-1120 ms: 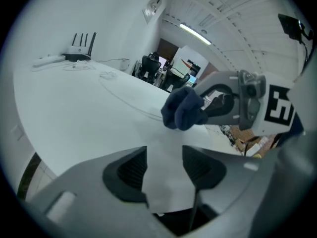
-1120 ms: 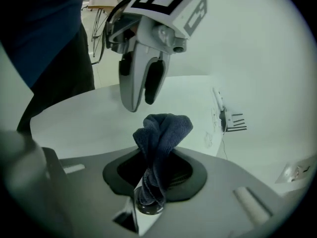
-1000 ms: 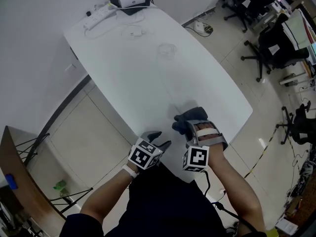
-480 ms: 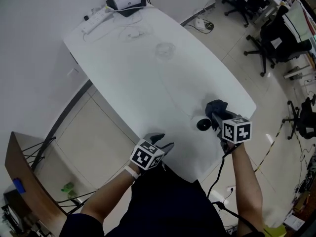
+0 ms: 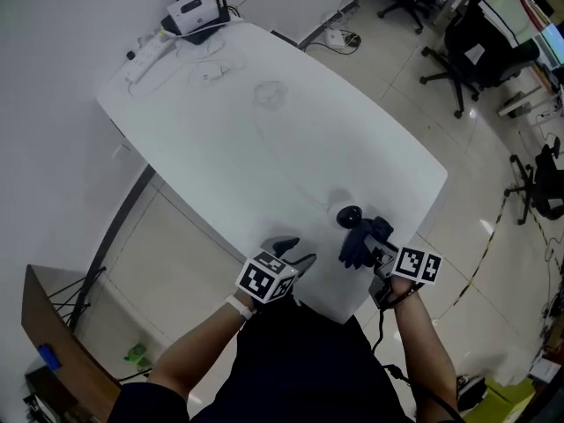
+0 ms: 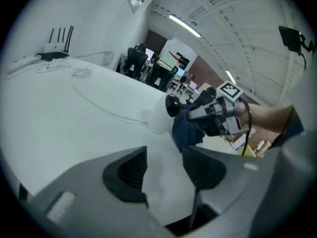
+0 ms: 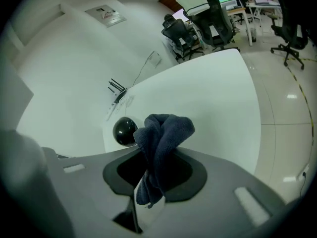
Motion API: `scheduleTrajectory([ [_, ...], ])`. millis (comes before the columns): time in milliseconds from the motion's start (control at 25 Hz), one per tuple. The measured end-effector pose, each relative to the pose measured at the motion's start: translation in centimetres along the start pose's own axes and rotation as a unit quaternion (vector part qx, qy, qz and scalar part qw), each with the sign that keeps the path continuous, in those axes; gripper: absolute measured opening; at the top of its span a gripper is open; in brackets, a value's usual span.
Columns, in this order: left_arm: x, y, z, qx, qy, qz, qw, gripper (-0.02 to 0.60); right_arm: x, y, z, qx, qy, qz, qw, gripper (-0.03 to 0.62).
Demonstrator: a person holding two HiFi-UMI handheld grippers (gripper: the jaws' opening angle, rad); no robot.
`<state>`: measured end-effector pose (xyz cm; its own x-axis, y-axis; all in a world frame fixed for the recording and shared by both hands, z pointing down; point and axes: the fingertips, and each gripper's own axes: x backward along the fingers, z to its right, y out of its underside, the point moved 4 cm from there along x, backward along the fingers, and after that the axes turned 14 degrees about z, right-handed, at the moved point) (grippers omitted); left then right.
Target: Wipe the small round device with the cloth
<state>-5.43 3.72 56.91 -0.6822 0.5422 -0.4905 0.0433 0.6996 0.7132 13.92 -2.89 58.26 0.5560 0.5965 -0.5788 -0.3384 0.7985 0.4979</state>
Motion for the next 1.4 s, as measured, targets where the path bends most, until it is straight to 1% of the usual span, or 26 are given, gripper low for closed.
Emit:
scheduleTrajectory([
  [120, -0.4, -0.1, 0.6, -0.005, 0.008, -0.005, 0.9999, 0.225, 0.0, 1.9, -1.3, 0.000, -0.017, -0.013, 1.000, 0.095],
  [240, -0.3, 0.0, 1.1, -0.007, 0.008, -0.005, 0.9999, 0.225, -0.7, 3.4, -3.1, 0.023, -0.039, -0.037, 0.998, 0.095],
  [360, 0.4, 0.1, 1.2, -0.006, 0.003, -0.003, 1.0000, 0.225, -1.5, 4.2, -4.8, 0.048, -0.053, -0.053, 0.996, 0.095],
  [520, 1.7, 0.4, 0.4, -0.001, -0.009, 0.000, 1.0000, 0.225, -2.7, 4.9, -7.0, 0.062, -0.071, -0.068, 0.993, 0.096],
  [680, 2.7, 1.0, -0.4, 0.007, -0.020, 0.002, 0.9998, 0.225, -3.9, 5.1, -9.1, 0.065, -0.087, -0.067, 0.992, 0.097],
  [840, 3.1, 1.3, -0.4, 0.009, -0.021, 0.002, 0.9997, 0.225, -5.2, 4.7, -11.0, 0.059, -0.096, -0.050, 0.992, 0.095],
  [960, 3.0, 1.3, -0.1, 0.008, -0.016, 0.000, 0.9998, 0.225, -6.6, 4.3, -11.9, 0.050, -0.089, -0.027, 0.994, 0.097],
  [1120, 2.8, 1.0, 0.1, 0.005, -0.010, -0.001, 0.9999, 0.224, -7.6, 4.8, -11.5, 0.063, -0.054, -0.010, 0.997, 0.097],
  [1400, 2.7, 1.2, -0.2, 0.004, 0.002, -0.010, 0.9999, 0.221, -6.2, 6.2, -10.2, 0.080, -0.026, -0.013, 0.996, 0.097],
])
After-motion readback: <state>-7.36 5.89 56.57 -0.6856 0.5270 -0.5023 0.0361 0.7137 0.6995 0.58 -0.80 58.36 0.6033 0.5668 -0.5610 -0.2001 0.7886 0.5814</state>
